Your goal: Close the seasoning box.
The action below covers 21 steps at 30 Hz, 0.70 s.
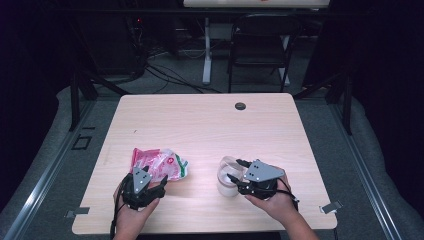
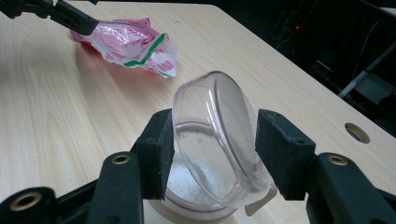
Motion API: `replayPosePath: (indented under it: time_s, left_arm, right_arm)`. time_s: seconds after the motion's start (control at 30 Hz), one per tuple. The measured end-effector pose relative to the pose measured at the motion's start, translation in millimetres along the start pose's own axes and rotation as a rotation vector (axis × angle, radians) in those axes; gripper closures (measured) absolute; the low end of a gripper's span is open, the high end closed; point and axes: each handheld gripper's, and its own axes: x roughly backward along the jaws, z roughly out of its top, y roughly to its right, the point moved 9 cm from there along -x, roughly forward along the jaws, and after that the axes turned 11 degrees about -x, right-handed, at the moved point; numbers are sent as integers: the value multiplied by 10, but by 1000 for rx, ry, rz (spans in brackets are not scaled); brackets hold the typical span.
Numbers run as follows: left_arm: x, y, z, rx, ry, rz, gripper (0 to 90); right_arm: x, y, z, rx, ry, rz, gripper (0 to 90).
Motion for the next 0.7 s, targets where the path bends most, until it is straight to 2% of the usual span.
replayPosePath:
  time_s: [0.7]
  left_arm:
    - [2, -8, -5, 2, -5, -1, 298]
  right_arm:
    - [-26, -46, -19, 9, -6, 20, 449]
